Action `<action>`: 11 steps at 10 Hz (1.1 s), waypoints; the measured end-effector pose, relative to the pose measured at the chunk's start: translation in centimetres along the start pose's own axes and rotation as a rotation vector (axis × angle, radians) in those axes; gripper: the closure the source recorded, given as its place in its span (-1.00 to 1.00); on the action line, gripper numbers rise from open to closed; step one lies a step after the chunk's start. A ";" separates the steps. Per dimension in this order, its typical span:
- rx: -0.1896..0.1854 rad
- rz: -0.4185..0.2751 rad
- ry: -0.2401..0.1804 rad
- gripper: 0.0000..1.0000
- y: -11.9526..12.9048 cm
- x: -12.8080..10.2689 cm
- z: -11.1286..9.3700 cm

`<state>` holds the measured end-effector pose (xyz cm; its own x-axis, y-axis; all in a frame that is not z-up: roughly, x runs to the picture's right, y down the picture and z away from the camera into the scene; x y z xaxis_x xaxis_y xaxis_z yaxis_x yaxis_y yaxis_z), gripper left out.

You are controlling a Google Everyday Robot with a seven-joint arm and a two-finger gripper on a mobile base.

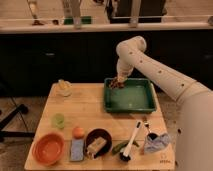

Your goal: Place grapes in tray

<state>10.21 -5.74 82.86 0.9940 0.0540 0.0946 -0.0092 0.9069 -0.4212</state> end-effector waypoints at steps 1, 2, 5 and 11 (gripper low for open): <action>-0.002 0.004 -0.005 1.00 0.1 -0.2 0.4; -0.003 0.005 -0.009 1.00 0.2 -0.4 0.5; 0.000 0.023 -0.006 1.00 0.3 1.2 0.5; 0.002 0.042 -0.012 1.00 0.5 2.3 0.9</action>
<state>12.34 -4.81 83.72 0.9914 0.0967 0.0878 -0.0507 0.9045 -0.4235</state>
